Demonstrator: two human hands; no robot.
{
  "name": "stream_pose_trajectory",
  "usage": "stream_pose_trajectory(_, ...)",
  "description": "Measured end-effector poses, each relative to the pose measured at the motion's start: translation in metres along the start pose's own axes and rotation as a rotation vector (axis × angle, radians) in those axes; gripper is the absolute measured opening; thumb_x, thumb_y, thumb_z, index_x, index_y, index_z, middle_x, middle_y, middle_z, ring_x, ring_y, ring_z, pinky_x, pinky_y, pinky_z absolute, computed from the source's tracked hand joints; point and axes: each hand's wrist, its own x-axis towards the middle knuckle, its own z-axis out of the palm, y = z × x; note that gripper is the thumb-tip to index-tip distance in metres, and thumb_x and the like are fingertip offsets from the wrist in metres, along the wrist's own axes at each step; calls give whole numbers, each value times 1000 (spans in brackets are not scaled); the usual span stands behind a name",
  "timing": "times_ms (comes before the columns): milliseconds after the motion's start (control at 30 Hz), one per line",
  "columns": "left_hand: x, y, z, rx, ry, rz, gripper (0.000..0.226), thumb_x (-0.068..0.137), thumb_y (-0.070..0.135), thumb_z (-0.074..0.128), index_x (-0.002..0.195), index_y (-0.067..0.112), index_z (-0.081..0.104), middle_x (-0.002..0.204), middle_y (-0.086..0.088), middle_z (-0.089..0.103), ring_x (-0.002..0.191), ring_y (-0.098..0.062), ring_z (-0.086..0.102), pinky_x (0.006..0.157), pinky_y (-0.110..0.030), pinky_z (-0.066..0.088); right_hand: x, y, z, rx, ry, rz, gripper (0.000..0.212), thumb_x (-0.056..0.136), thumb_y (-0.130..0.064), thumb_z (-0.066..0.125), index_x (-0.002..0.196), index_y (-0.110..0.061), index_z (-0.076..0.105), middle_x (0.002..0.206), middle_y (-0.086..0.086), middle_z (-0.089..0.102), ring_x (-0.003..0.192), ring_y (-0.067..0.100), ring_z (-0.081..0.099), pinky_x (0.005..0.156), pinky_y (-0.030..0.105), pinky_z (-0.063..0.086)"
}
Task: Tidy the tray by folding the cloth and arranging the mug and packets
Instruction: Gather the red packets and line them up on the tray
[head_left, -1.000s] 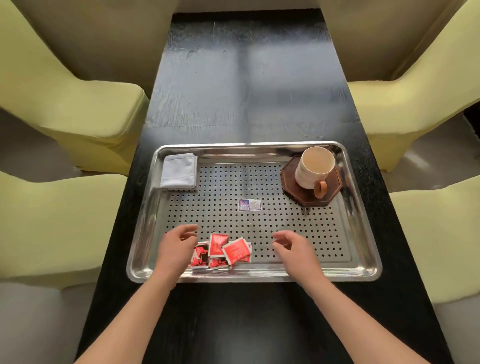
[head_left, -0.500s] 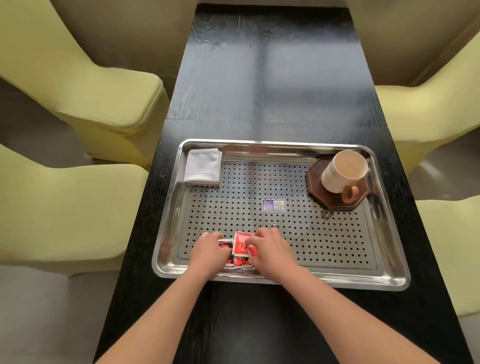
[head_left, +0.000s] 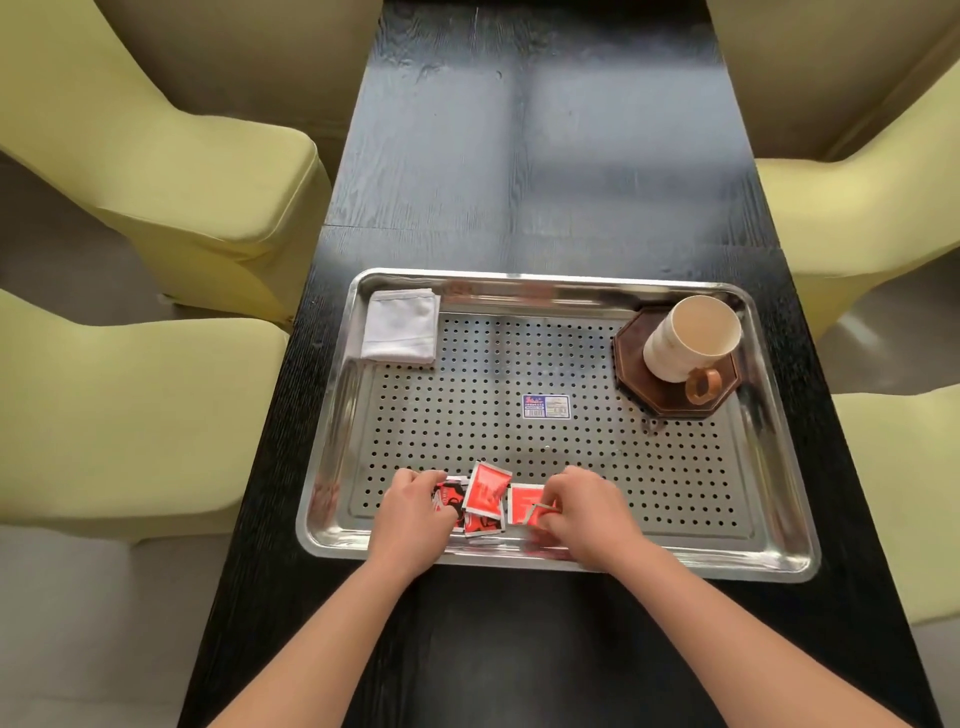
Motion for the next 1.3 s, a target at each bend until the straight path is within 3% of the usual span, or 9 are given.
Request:
stream_pose_trajectory(200,-1,-3,1,-32,13,16,49,90,17,60,138,20,53,121,1,50,95,-12,57,80,-27,48,-15,28,-24,165,261,33,7,86,-17,72,85,-24,71,89,-11,60,90,14,52,71,31,46)
stream_pose_trajectory(367,-5,-5,2,-59,23,17,46,90,17,59,135,20,56,113,4,47,89,-8,58,76,-26,50,-25,31,-16,-19,-25,-65,12,83,-18,71,89,-29,74,99,-13,55,98,11,46,81,33,52)
stream_pose_trajectory(467,-7,-4,3,-55,20,23,46,90,16,59,136,20,55,113,3,48,88,-9,59,76,-26,53,-19,25,-20,62,50,25,17,78,-17,65,81,-30,75,91,-15,60,94,12,49,77,32,51)
stream_pose_trajectory(633,-8,-2,6,-14,24,37,48,89,17,59,136,24,54,111,4,48,89,-11,56,77,-27,52,4,-21,-3,150,53,-72,50,85,-34,68,133,-29,57,122,-10,58,116,13,49,94,33,49)
stream_pose_trajectory(733,-10,-2,7,3,25,42,48,88,18,59,135,24,56,107,3,48,92,-13,54,79,-29,52,17,-43,13,22,-32,-175,66,79,-51,73,138,-30,50,129,-6,50,120,19,43,96,39,48)
stream_pose_trajectory(867,-12,-4,8,6,30,24,47,89,19,60,136,23,56,110,5,48,97,-12,53,83,-28,53,24,-51,27,-121,3,-238,49,80,-47,72,117,-17,60,117,1,49,109,24,45,86,37,49)
stream_pose_trajectory(1033,-12,-6,9,19,24,31,47,89,20,59,136,20,56,111,6,46,98,-11,52,80,-27,52,27,-49,16,32,56,-236,32,102,-32,47,112,-11,69,105,4,59,101,25,57,82,36,50)
stream_pose_trajectory(1167,-11,-7,8,-8,23,49,47,89,17,57,136,21,54,110,6,46,98,-11,52,76,-23,47,28,-36,-10,328,38,-71,18,97,-22,62,112,-20,72,91,-6,59,87,17,58,77,30,45)
stream_pose_trajectory(1300,-12,-8,8,-50,54,51,48,89,13,57,136,22,54,116,5,52,100,-12,55,79,-24,48,32,-43,-19,273,-128,-103,23,94,-20,66,117,-22,63,90,-5,63,86,17,60,79,33,49)
